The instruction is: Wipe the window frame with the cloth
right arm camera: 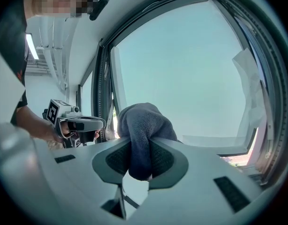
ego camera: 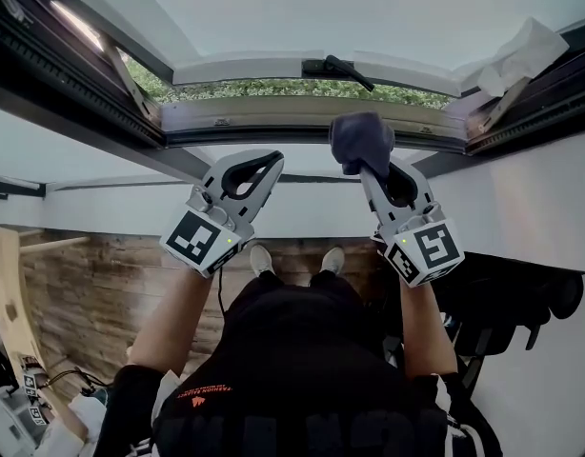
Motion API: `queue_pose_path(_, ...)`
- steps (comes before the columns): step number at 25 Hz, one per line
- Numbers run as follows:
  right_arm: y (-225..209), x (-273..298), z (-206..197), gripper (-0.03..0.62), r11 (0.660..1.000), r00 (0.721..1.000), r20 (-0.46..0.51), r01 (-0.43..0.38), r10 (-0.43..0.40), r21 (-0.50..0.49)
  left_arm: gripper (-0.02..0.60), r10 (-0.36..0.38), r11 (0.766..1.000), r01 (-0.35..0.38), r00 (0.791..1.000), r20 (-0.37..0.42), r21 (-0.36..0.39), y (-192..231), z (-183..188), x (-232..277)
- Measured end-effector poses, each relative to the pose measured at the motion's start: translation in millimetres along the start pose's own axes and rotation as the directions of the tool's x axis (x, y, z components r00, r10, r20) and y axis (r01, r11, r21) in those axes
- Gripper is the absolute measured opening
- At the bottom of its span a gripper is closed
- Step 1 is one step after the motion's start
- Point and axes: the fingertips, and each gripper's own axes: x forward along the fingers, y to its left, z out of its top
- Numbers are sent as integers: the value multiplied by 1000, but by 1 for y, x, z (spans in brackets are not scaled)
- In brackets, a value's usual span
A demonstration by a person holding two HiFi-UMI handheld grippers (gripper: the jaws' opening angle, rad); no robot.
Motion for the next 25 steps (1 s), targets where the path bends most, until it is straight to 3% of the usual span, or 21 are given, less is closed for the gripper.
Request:
queue_pose_path(7,0,4,2,78,1000,1000,-7,-17,17,-11,23,27,1000,-26,1000,-16,4,7,-2,2)
queue_pose_path(12,-3,5,3,78,1000,1000,-5,-17,17,-5,23,-2,1000,2,1000,12,3,2,-1,7)
queue_pose_path(17,-5,1,3,78,1000,1000,3,-17,17,2,23,0,1000,0,1000,-12,-30,-5,-2,11)
queue_pose_path(25,-9,0,0,78,1000,1000,-2,-20,20,2,23,4,1000,-4,1000,-15,-1,-5,-4,18)
